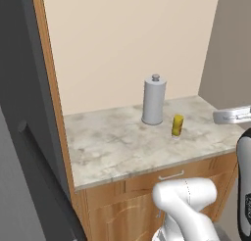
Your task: Place the condiment bottle and mustard from the counter to the top shelf of the fridge. If the existing items in the fridge are on the top shelf, move them to other shelves.
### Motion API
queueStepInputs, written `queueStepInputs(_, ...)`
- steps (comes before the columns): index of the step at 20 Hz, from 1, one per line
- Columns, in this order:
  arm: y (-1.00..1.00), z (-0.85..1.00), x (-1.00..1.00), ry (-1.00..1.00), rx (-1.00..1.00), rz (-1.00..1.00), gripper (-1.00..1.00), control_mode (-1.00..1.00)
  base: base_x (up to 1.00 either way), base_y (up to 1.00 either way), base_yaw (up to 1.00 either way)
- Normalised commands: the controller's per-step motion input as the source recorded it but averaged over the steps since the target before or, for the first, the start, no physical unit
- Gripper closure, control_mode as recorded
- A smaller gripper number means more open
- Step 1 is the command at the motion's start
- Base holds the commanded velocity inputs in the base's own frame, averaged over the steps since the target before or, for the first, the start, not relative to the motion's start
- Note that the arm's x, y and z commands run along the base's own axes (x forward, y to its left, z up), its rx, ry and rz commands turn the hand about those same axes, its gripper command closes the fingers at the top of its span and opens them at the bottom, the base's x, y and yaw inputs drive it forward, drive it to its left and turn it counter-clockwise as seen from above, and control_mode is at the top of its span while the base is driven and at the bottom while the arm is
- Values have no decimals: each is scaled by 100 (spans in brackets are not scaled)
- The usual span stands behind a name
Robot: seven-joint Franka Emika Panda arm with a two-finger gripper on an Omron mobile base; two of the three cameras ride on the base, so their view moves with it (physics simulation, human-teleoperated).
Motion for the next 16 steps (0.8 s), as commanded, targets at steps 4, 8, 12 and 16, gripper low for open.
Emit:
queueStepInputs(4,0,0,0,0,0,0,-100,100,27,20,-8)
queueStepInputs(8,0,0,0,0,0,0,-100,100,17,16,-10)
queueStepInputs(12,0,0,0,0,0,0,-100,100,0,15,-11)
queueStepInputs(16,0,0,0,0,0,0,-100,100,-1,12,-11)
